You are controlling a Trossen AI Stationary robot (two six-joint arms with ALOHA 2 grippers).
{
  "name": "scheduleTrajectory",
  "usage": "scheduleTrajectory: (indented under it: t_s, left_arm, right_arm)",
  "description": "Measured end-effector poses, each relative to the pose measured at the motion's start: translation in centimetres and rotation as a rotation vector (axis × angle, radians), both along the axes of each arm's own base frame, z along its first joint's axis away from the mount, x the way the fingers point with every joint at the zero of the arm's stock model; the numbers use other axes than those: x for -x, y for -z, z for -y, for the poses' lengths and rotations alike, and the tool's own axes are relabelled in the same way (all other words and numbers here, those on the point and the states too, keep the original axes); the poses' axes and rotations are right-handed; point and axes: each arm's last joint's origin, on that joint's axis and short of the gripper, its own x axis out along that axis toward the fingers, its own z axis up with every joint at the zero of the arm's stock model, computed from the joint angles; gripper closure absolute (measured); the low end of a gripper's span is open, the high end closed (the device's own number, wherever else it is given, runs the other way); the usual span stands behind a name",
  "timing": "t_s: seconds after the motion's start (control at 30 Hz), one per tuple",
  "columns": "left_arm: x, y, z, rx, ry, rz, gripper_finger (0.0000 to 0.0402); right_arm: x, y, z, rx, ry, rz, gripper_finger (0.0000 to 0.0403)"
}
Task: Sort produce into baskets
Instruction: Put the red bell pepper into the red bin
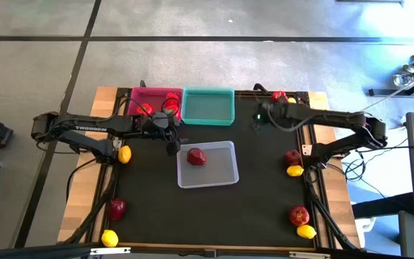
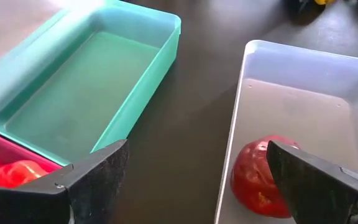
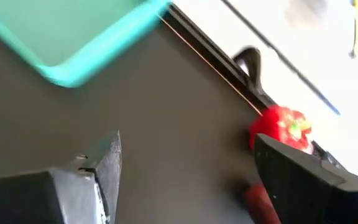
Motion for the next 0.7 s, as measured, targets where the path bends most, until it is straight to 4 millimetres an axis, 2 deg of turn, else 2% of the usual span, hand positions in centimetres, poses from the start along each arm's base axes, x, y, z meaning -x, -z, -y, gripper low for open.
scheduleTrajectory:
  t_s: [0.17, 0.37, 0.7]
  left_arm:
    - [0.0, 0.0, 0.0, -0.002, 0.002, 0.002, 0.0025]
    - [-0.2, -0.3, 0.0, -0.019, 0.01, 0.035, 0.0025]
    - [-0.3, -0.3, 0.0, -0.025, 0.014, 0.039, 0.0025]
  right_arm:
    - [2.1, 1.6, 2.9, -0.065, 0.093, -0.066, 0.0111]
    - [3.0, 1.5, 4.8, -0.04, 0.136, -0.083, 0.0111]
    - [3.1, 1.3, 5.6, 0.026, 0.079, -0.143, 0.0111]
